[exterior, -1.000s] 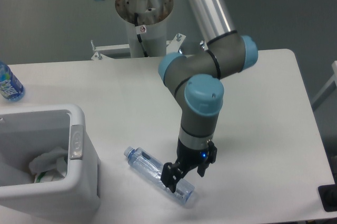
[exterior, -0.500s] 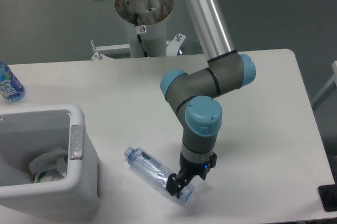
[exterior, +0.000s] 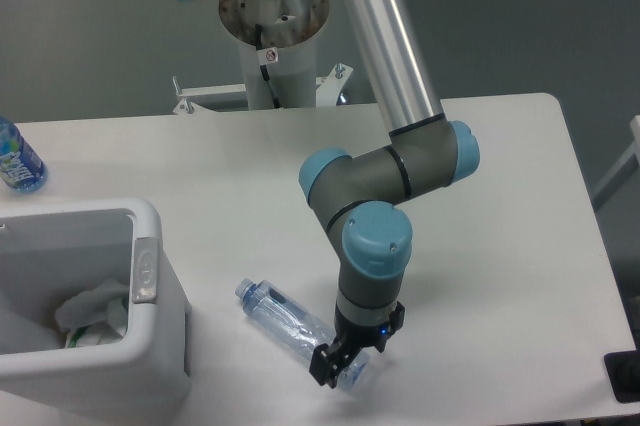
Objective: Place the trash in the trash can
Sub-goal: 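Close the gripper around the bottle's base end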
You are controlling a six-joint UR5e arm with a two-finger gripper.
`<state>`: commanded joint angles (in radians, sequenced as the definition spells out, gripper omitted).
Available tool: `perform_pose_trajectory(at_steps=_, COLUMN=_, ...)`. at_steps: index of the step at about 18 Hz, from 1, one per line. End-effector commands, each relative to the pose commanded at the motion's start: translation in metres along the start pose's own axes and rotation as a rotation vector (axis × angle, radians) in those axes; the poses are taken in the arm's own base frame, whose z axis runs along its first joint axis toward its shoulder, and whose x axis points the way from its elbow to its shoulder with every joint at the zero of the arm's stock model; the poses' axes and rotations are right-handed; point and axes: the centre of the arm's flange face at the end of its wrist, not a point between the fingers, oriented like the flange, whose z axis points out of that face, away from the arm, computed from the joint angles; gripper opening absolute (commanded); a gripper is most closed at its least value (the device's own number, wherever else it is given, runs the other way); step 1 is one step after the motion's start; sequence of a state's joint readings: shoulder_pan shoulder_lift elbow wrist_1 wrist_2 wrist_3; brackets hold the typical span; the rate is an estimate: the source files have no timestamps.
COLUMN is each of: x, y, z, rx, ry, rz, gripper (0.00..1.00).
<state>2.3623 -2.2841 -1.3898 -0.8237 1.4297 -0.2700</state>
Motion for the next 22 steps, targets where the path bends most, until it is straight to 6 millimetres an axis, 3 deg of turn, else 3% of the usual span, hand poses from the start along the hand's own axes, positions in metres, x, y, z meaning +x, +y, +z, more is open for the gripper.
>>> perform_pose_trajectory(at_steps=5, x=0.0, y=0.0, z=0.0, rx=0.0, ry=0.0, rz=0.005, gripper=1.0)
perform_pose_trajectory(at_steps=18, x=-0.008, y=0.005, z=0.027, rx=-0.022, ry=-0.066, rz=0.006, gripper=1.0)
perform_pose_trajectory(at_steps=20, x=-0.005, y=0.007, z=0.029, rx=-0.026, ry=-0.066, rz=0.01, gripper=0.96)
perform_pose_trajectory(at_steps=22, x=-0.005, y=0.008, z=0.027, rx=-0.024, ry=-0.065, rz=0.009, gripper=0.84)
